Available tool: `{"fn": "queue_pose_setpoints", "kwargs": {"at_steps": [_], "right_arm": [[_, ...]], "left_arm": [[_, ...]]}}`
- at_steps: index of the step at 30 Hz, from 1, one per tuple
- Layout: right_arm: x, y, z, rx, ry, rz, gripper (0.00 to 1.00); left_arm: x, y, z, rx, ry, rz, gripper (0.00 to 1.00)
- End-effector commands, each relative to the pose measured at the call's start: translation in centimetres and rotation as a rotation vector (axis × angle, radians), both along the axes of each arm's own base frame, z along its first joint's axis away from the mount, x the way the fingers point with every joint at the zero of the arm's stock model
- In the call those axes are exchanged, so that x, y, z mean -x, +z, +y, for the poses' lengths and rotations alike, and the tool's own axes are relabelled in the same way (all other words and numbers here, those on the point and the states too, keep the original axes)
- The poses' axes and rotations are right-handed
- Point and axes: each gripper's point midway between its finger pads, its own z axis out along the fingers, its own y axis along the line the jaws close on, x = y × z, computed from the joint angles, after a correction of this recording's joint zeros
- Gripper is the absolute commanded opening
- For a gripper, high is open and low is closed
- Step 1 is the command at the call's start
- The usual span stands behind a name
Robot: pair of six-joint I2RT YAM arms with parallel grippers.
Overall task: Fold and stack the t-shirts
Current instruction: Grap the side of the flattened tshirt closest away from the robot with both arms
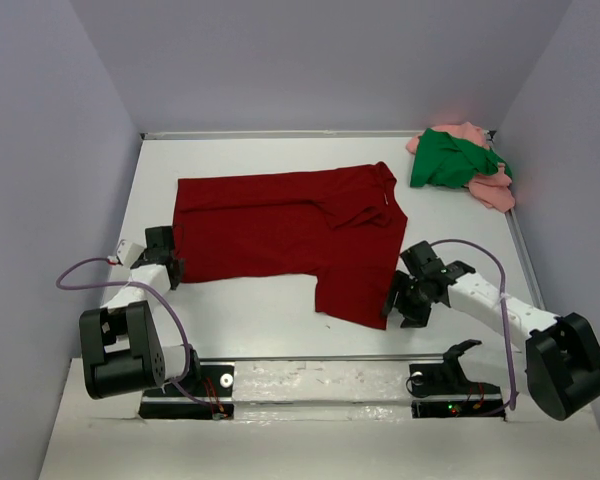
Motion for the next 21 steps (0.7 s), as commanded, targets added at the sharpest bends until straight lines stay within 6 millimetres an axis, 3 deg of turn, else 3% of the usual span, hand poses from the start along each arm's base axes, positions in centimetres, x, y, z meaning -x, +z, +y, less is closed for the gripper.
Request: {"fn": "queue_pose_setpoints", "kwargs": {"at_steps": [1, 4, 12, 15, 19, 21], "right_arm": [[1.3, -0.9, -0.9, 0.103, -0.001, 0.052, 0.64], [2.3, -1.3, -0.1, 0.143, 0.049, 0.082, 0.63], [1.6, -1.7, -0.8, 0.285, 0.063, 0.081, 0.6], [1.3, -1.7, -0.7, 0.293, 0.061, 0.077, 0.52], [0.8, -1.9, -0.4, 0.307, 0.067, 0.09, 0.32], [0.9, -2.0, 0.1, 0.301, 0.072, 0.091, 0.29]], "left_arm": [[2.2, -2.3, -0.9, 0.034, -0.014, 0.102, 0.0], [2.1, -2.4, -0.9, 0.037, -0.015, 0.105, 0.0], [2.2, -2.4, -0.9, 0.037, -0.017, 0.101, 0.0], [2.1, -2.4, -1.0, 0.038, -0.022, 0.102, 0.0], [2.0, -2.5, -1.0, 0.04, -0.03, 0.108, 0.0], [1.9, -2.6, -1.0, 0.04, -0.031, 0.112, 0.0]]}}
